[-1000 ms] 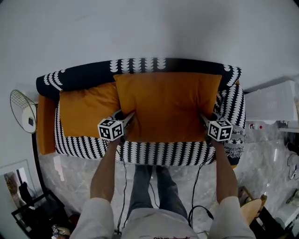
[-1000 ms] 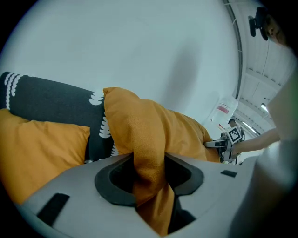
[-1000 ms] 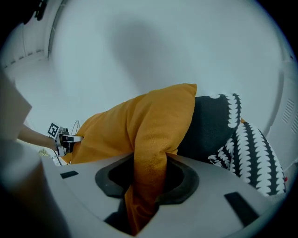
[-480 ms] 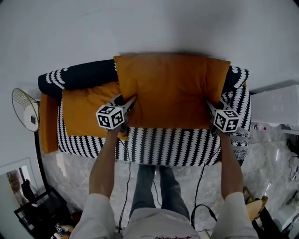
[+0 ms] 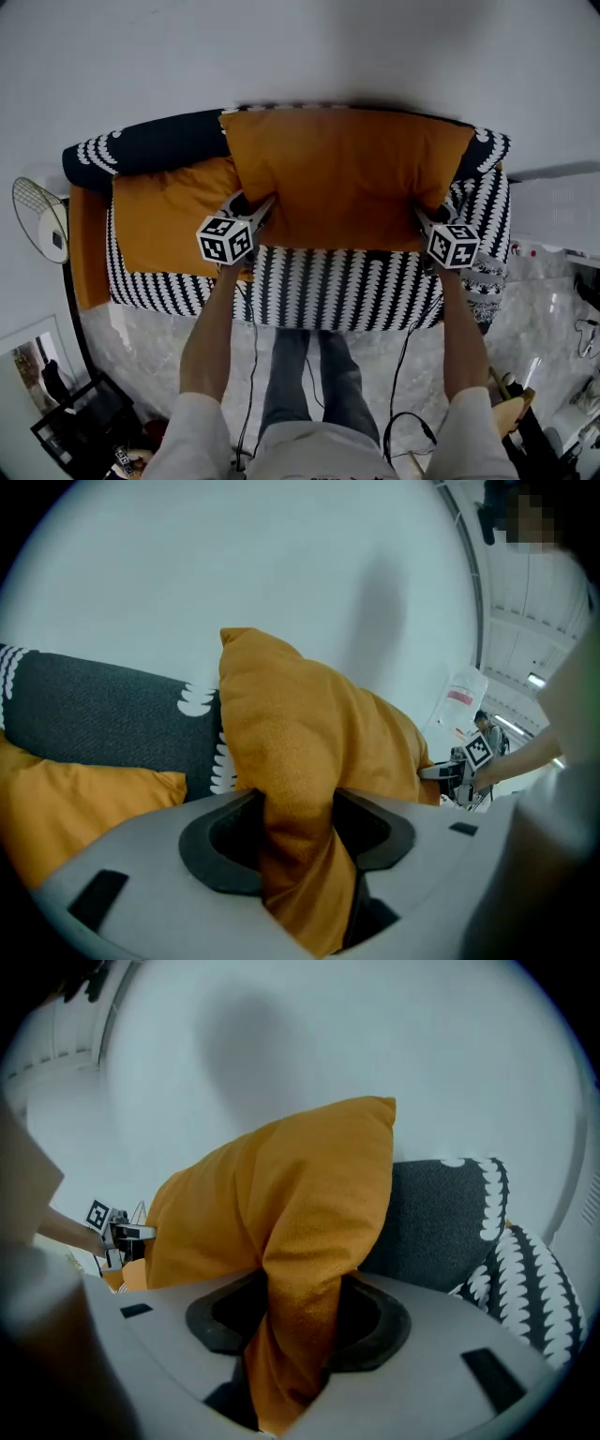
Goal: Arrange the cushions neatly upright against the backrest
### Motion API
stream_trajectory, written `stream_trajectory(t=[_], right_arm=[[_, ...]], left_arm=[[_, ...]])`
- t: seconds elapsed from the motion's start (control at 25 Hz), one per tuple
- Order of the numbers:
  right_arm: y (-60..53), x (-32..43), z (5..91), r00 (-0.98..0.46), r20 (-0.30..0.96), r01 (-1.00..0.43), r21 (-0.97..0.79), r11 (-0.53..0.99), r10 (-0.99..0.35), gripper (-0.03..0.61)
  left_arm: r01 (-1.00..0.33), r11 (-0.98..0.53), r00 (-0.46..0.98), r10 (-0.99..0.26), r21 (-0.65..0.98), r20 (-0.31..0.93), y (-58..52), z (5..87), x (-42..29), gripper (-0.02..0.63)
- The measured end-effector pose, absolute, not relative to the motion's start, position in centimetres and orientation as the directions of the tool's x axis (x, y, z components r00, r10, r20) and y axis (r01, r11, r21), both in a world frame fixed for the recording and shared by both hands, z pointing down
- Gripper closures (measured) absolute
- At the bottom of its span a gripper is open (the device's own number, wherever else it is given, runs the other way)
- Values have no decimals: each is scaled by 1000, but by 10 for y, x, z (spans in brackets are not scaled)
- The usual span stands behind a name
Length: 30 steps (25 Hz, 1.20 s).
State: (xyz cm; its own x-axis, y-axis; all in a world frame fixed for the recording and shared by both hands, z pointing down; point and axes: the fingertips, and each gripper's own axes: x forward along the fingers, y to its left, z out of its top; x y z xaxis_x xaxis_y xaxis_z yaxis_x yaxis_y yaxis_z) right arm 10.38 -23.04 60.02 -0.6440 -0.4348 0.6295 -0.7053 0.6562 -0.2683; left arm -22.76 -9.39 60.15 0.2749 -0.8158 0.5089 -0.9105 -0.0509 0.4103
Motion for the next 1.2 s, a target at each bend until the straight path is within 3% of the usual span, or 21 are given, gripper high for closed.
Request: stream_trajectory(t=[0.28,0.76,1.12,1.2], right_arm=[[-215,121,686,-518,768,-759,-209,617,-377,331],[-219,144,692,-435,781,-801,-107,589,-449,236],[-200,163,630,-460,708,-832,-133,539,-536,236],[-196,154,618,-471,696,-817,-113,565,-542,300]], left_arm=[[-936,-23,267,-693,350,669,-81,680,-218,357],[-943,31,212,-712,332,669,-73,687,-229,268],[-938,42,199,-749,344,632,-48,639,-222,264],[-942,38,190,-762,335,619,-46,627,-222,264]])
